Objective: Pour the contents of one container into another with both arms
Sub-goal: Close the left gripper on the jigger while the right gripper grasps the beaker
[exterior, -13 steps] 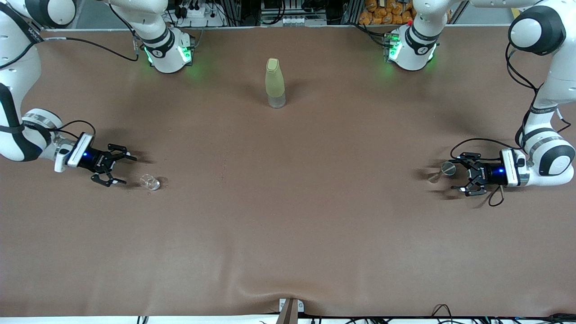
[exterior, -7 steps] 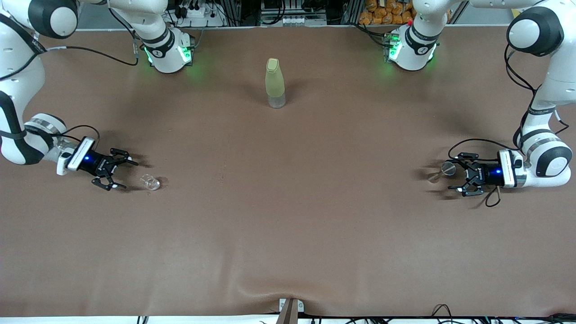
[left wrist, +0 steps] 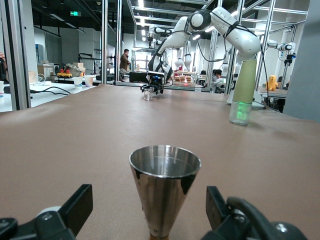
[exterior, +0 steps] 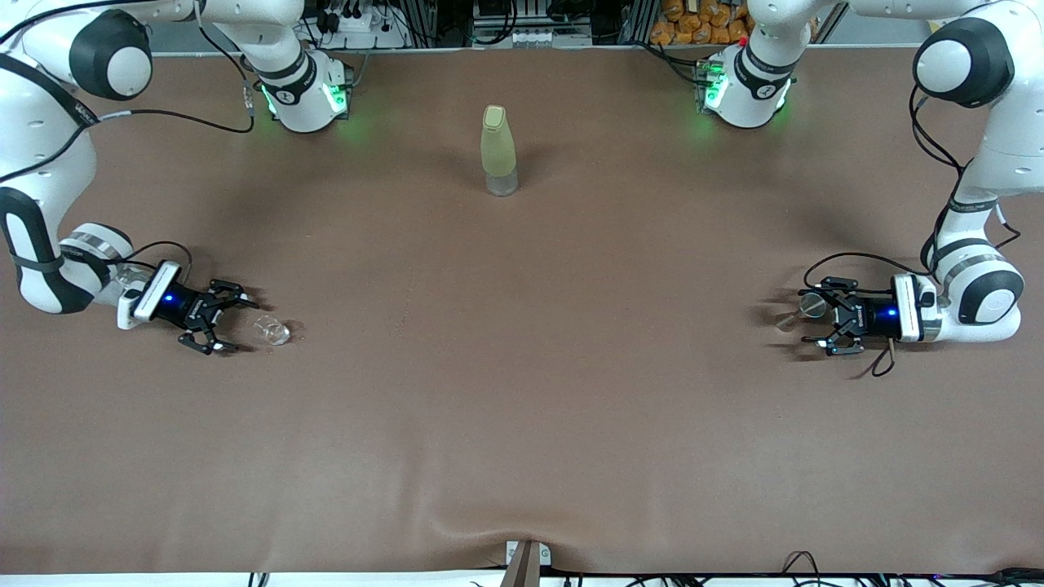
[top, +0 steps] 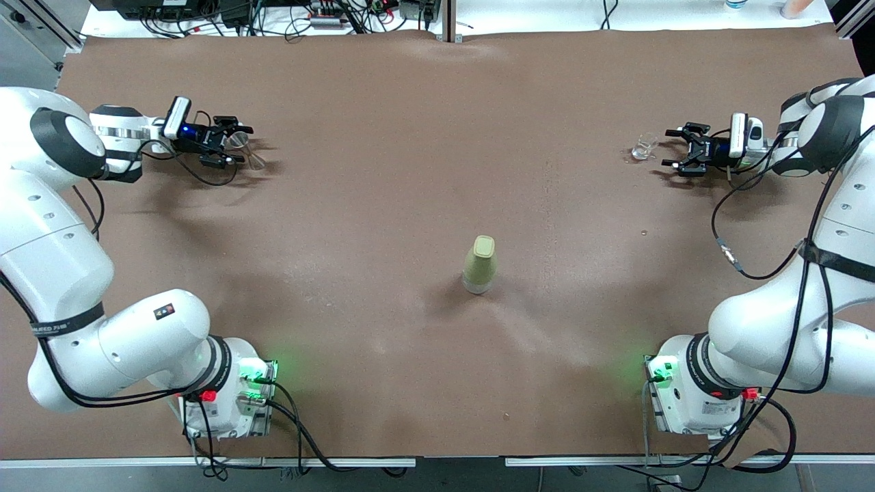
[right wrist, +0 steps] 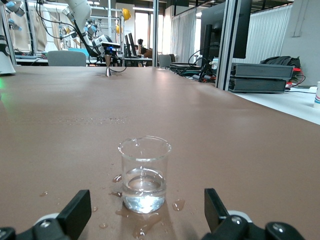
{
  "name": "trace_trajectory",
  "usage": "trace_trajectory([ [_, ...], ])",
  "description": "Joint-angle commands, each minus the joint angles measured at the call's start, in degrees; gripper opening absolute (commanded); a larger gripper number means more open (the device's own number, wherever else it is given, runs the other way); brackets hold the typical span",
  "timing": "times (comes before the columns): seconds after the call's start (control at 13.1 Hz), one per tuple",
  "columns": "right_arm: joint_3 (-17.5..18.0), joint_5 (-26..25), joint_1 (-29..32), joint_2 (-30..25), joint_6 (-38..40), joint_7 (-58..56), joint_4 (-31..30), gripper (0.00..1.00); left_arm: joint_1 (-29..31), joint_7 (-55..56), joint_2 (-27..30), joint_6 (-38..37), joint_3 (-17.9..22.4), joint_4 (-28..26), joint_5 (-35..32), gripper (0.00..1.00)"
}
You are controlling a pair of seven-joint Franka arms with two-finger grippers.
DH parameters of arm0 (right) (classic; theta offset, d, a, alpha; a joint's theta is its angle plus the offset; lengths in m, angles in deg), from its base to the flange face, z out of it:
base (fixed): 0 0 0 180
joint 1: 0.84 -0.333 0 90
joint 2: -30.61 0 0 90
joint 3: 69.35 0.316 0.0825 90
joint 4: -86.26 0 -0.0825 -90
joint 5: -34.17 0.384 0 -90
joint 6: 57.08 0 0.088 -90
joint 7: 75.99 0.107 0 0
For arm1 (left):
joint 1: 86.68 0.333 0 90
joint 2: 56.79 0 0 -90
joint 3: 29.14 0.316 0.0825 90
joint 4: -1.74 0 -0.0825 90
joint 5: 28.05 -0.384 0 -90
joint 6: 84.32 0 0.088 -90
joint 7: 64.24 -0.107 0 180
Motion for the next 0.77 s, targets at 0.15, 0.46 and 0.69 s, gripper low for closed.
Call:
trace_trajectory([
  [0.15, 0.5, 3.7, 0.9, 3.1, 1.9, -15.6, 0.3, 1.00, -0.1, -1.5, -1.5, -0.9, 0.2, 0.7, 0.9, 1.00],
  [0.46, 0.8, 4.7, -0.7, 3.4, 1.8, -15.9, 0.3, 1.00, 0.0, -2.8, -2.2, -0.9, 0.2, 1.8, 0.8, 0.97],
  [0.69, 0.8, 4.9, -2.5, 3.4, 1.6, -15.8, 0.3, 1.00, 0.0, -3.4, -2.4, -0.9, 0.2, 1.8, 0.8, 0.95],
])
